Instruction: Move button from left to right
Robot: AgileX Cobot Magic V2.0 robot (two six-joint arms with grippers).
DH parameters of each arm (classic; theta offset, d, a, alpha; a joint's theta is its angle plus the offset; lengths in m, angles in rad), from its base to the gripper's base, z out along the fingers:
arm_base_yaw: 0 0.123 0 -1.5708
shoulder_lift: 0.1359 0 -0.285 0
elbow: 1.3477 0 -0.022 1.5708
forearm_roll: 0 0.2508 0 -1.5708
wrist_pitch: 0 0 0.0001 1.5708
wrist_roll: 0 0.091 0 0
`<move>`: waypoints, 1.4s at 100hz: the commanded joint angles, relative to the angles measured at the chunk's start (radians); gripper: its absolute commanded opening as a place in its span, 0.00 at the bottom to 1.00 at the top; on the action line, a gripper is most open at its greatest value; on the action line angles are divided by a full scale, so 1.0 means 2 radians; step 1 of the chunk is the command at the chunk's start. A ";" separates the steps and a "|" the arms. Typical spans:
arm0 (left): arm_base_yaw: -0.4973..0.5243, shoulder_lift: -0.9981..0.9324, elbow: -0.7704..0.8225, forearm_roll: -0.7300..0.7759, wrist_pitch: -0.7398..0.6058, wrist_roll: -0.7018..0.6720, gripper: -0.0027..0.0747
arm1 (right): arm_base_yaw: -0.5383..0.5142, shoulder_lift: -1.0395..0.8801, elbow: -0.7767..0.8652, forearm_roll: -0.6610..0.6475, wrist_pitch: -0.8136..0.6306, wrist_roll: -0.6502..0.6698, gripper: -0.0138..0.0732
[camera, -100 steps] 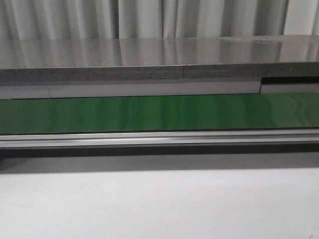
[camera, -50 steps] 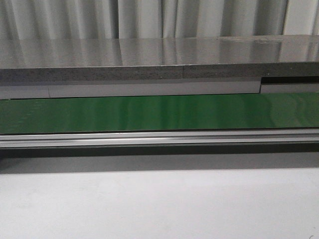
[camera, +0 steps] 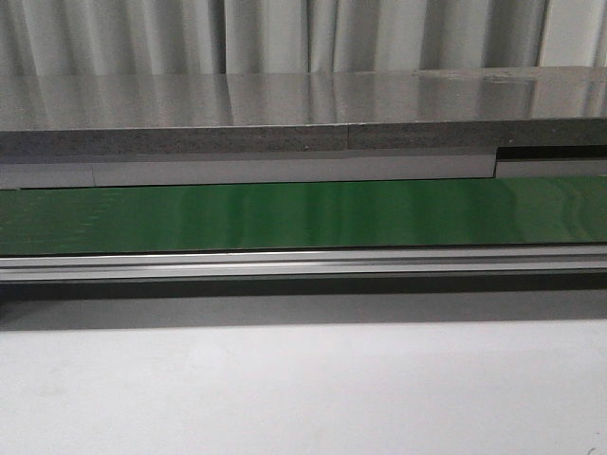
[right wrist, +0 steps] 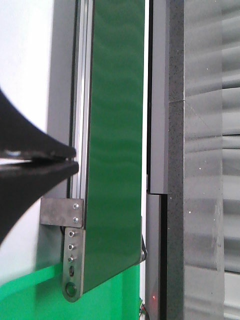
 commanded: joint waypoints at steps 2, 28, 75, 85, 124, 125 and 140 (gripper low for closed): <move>0.000 0.052 -0.050 -0.001 0.009 -0.002 0.01 | 0.001 -0.011 -0.008 -0.003 -0.041 -0.002 0.08; 0.000 0.117 -0.070 -0.028 0.032 -0.002 0.01 | 0.001 -0.011 -0.008 -0.003 -0.041 -0.002 0.08; 0.000 0.126 -0.070 -0.028 0.035 -0.002 0.06 | 0.001 -0.011 -0.008 -0.003 -0.041 -0.002 0.08; 0.000 0.126 -0.070 -0.028 0.036 -0.002 0.28 | 0.001 -0.011 -0.008 -0.003 -0.041 -0.002 0.08; 0.000 0.126 -0.070 -0.030 0.030 -0.002 0.95 | 0.001 -0.011 -0.008 -0.003 -0.041 -0.002 0.08; 0.000 0.126 -0.070 -0.030 0.030 -0.002 0.95 | 0.001 -0.011 -0.008 -0.003 -0.041 -0.002 0.08; 0.000 0.128 -0.086 -0.025 0.032 -0.001 0.91 | 0.001 -0.011 -0.008 -0.003 -0.041 -0.002 0.08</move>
